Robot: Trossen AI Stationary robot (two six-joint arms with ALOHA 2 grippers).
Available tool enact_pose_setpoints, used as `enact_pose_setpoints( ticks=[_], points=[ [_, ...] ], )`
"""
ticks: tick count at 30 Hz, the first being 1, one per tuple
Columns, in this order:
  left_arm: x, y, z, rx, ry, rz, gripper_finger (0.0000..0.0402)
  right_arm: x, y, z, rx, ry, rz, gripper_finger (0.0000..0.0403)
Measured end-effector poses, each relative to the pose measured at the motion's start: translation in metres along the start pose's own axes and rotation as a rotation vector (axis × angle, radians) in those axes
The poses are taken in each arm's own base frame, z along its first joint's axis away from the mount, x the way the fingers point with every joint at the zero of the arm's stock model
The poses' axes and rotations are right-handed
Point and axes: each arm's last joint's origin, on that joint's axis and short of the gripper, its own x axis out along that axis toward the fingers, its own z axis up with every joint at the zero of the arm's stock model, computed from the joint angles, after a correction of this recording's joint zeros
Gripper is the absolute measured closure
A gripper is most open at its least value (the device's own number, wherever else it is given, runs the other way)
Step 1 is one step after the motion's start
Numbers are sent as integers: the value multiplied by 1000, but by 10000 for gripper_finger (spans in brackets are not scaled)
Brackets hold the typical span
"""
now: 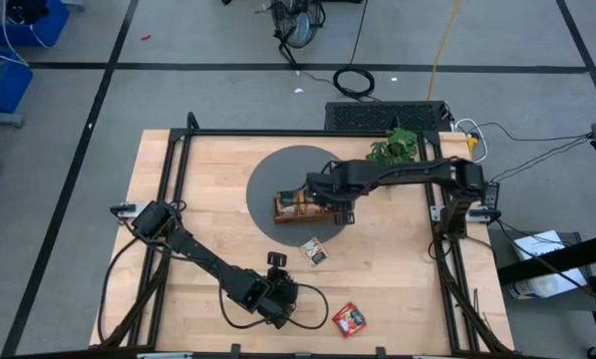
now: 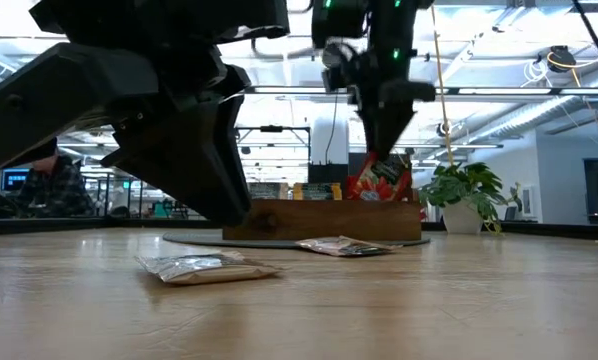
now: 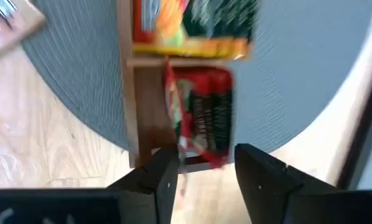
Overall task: Pick & Place Tea
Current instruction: Put the red tea bag into the right section of the wooden organizer
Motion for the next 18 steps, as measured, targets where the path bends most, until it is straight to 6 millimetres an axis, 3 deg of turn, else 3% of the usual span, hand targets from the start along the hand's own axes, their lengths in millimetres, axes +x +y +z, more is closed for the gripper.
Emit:
enact_pose_setpoints(
  ticks=[6,9,14,18],
  points=[
    [-3,-5,-1,13,-4,-6,314,-38,-8,-16,23,-172,-24,244],
    [-5,-8,-2,21,-6,-10,314,-49,-8,-33,42,-367,38,243],
    [-7,-12,-4,34,-10,-15,314,-39,3,-60,83,-759,39,248],
    [-8,-13,-4,38,-9,-16,314,-24,7,-82,153,-768,35,253]
  ],
)
